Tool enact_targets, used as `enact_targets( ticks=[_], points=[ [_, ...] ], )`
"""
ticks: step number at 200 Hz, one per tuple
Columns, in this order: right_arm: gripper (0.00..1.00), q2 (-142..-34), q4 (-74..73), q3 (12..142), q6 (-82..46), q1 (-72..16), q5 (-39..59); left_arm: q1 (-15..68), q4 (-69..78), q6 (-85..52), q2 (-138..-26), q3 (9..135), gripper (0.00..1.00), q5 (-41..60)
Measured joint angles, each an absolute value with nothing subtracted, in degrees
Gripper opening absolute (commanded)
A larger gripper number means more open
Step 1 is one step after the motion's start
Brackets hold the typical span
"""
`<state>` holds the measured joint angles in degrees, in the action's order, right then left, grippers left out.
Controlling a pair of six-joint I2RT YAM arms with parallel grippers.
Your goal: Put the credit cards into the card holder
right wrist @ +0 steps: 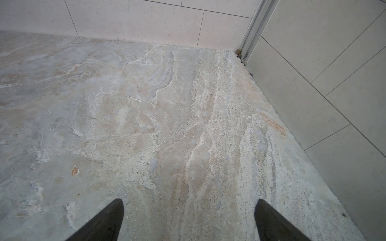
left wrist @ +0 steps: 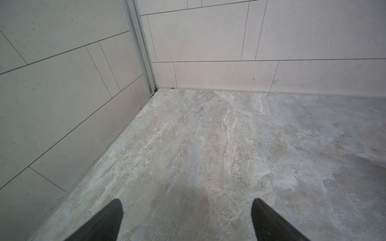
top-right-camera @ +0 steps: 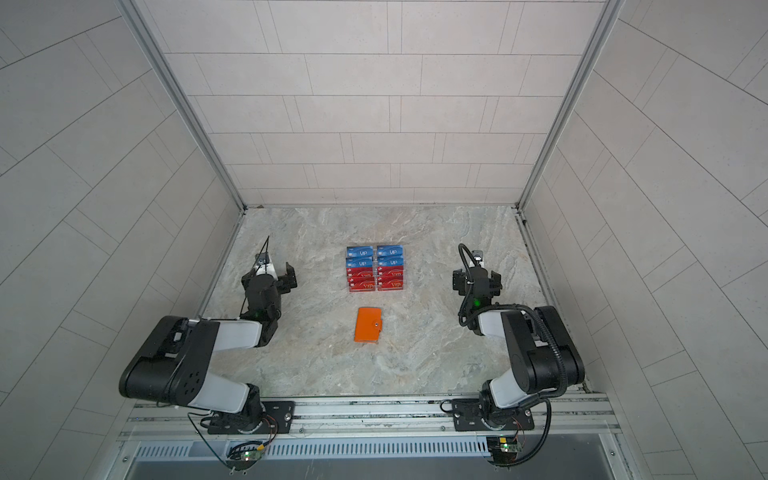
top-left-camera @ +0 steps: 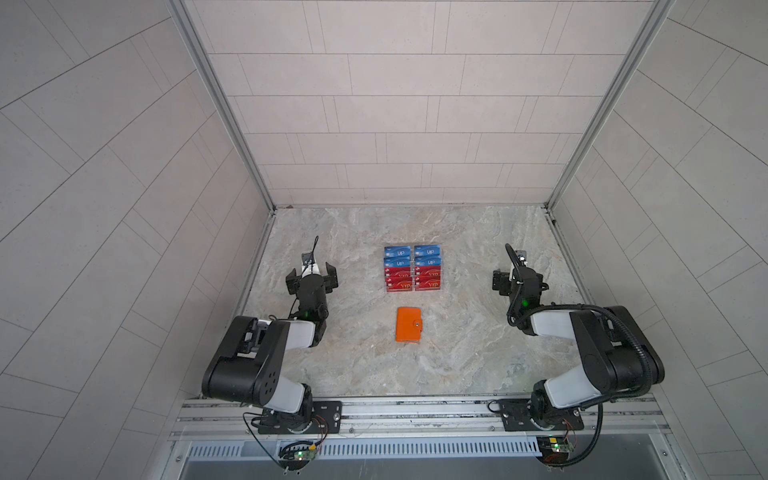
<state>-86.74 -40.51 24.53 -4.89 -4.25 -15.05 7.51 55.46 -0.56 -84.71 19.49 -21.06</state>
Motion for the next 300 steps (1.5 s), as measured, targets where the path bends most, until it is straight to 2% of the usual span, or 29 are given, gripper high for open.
enact_targets(
  ticks=[21,42,81,92,102,110,119,129,154,179,201,216,246,272,300],
  points=[
    [0.97,-85.45,-38.85,24.53,-4.97,-4.25,-15.77,7.51,51.66,-0.69,-82.50,20.10,1.00,-21.93],
    [0.93,-79.57,-33.30,25.21,-5.26,-4.25,-17.08,7.53,44.77,-1.04,-78.32,23.03,1.00,-23.55],
    [0.85,-66.13,-17.89,33.54,-7.60,-4.45,-17.87,8.69,24.53,-5.32,-70.85,33.87,1.00,-27.18],
    [0.79,-62.30,-12.97,36.16,-8.80,-4.60,-17.10,10.31,17.54,-7.09,-68.55,37.06,1.00,-28.47],
    [0.73,-59.44,-8.27,38.54,-10.41,-4.86,-15.77,12.29,11.00,-8.93,-66.83,39.92,0.96,-29.78],
    [0.69,-57.60,-4.58,40.40,-11.62,-5.34,-14.35,14.35,5.10,-10.72,-65.47,42.59,0.89,-30.33],
    [0.62,-56.36,0.30,42.89,-12.84,-6.42,-12.49,16.36,-1.45,-12.43,-64.60,45.91,0.87,-30.09],
    [0.62,-56.03,6.09,46.09,-14.74,-8.32,-10.11,18.24,-8.78,-13.98,-64.45,50.00,0.86,-29.32],
    [0.62,-57.30,18.50,51.86,-17.06,-17.67,-6.92,22.37,-23.14,-18.68,-64.55,56.95,0.81,-25.32],
    [0.58,-59.96,28.29,54.59,-20.58,-29.80,-4.19,25.30,-31.40,-22.09,-63.59,55.86,0.77,-16.93],
    [0.56,-63.26,32.53,55.05,-25.54,-36.32,-0.69,28.03,-36.21,-23.81,-64.62,54.72,0.77,-9.02],
    [0.55,-65.98,33.06,54.72,-29.12,-39.20,1.65,30.50,-37.52,-24.69,-65.98,54.24,0.75,-3.03],
    [0.45,-75.33,31.79,55.13,-35.07,-43.31,6.79,34.20,-36.25,-26.28,-67.37,51.83,0.72,6.85],
    [0.42,-83.96,30.06,56.80,-37.39,-44.88,9.63,34.79,-33.39,-28.27,-68.90,49.69,0.68,13.02],
    [0.36,-88.47,28.08,57.69,-38.65,-45.12,11.66,34.81,-28.51,-30.81,-71.11,46.63,0.67,18.31]
  ],
)
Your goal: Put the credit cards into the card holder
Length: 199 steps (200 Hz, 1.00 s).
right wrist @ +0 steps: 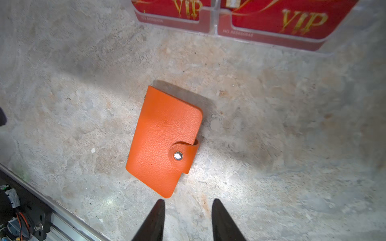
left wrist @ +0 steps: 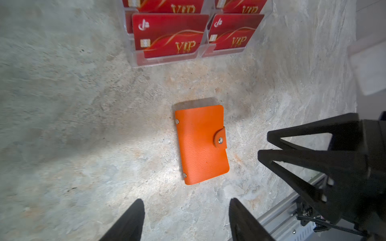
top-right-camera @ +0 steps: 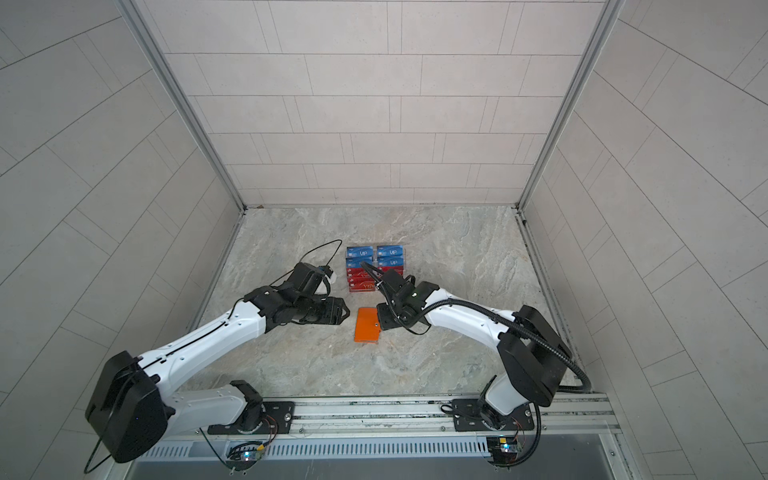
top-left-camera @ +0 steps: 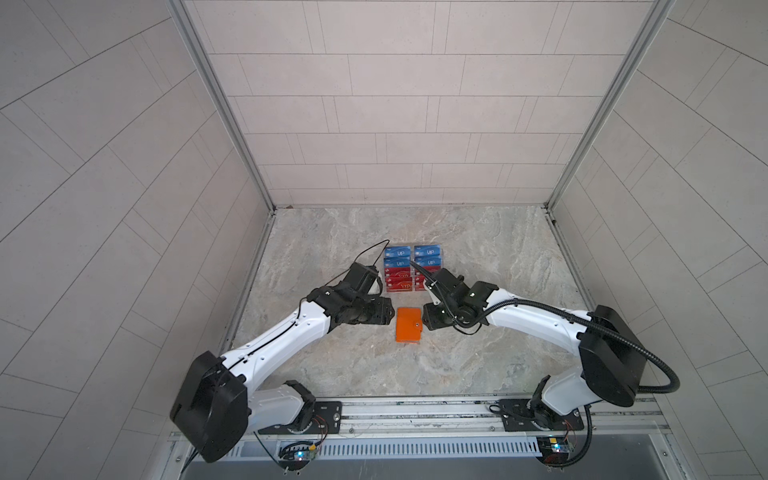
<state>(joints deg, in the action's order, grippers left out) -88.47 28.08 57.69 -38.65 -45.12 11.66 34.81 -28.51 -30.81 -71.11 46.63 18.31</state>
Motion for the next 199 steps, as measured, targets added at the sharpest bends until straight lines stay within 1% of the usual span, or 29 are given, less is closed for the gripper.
enact_targets(
  ticks=[18,29,38,78,199],
  points=[
    [0.33,-91.29,26.63,59.11,-39.33,-45.12,12.73,34.79,-26.11,-32.32,-71.50,44.42,0.67,20.58],
    [0.27,-92.99,25.39,59.72,-39.66,-45.25,13.15,34.79,-24.91,-33.08,-71.90,43.66,0.67,21.63],
    [0.25,-94.15,24.53,59.90,-39.86,-45.41,13.37,34.79,-23.83,-33.65,-72.29,43.31,0.66,22.35],
    [0.25,-97.45,23.55,59.99,-40.40,-46.28,13.52,34.79,-18.57,-35.70,-73.14,41.28,0.64,24.62],
    [0.24,-98.15,22.31,56.88,-40.82,-46.89,9.32,33.74,-6.20,-39.72,-82.78,38.20,0.63,28.38]
  ],
)
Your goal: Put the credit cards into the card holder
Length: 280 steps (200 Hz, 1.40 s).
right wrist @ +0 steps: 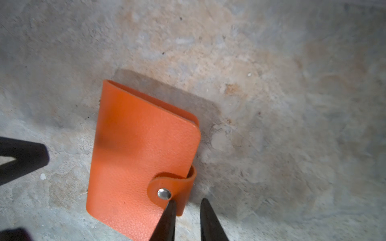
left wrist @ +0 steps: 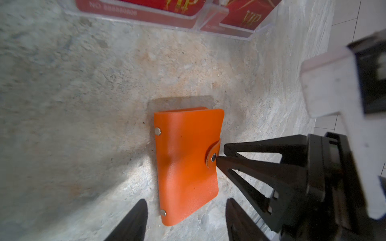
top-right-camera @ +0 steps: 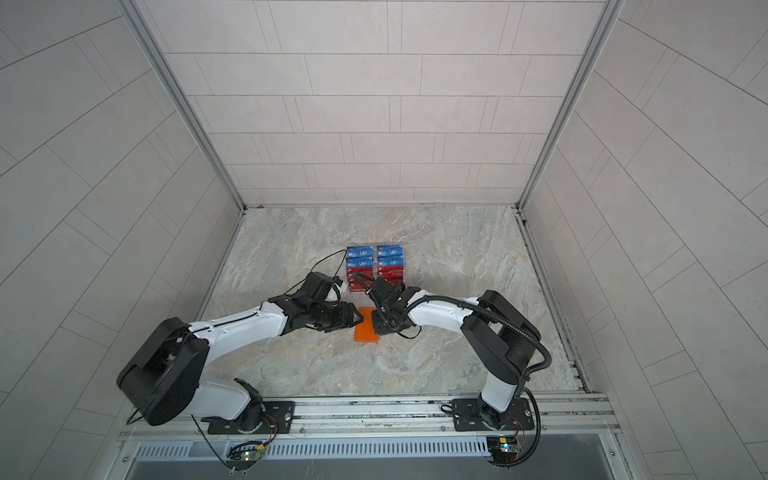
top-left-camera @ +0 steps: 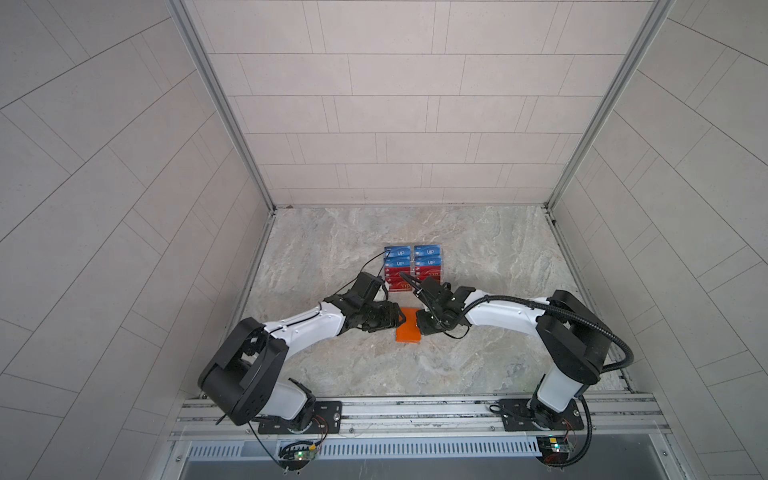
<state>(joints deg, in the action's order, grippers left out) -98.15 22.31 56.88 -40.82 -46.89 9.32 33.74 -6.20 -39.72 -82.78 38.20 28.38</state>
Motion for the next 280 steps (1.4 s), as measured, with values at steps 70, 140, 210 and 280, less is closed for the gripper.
enact_targets(
  ticks=[70,140,210,280],
  points=[
    [0.19,-98.78,20.64,56.31,-40.80,-46.87,9.02,33.12,1.28,-42.22,-88.60,36.49,0.61,30.48],
    [0.18,-98.76,18.61,55.11,-40.95,-46.24,10.33,32.84,11.60,-46.35,-91.70,34.87,0.58,34.50],
    [0.18,-98.63,15.62,53.93,-40.56,-45.36,12.29,32.99,13.63,-48.03,-91.72,34.35,0.43,36.97],
    [0.18,-98.59,14.50,53.69,-39.88,-45.32,12.49,33.93,12.53,-48.10,-91.88,34.41,0.14,36.23]
  ],
)
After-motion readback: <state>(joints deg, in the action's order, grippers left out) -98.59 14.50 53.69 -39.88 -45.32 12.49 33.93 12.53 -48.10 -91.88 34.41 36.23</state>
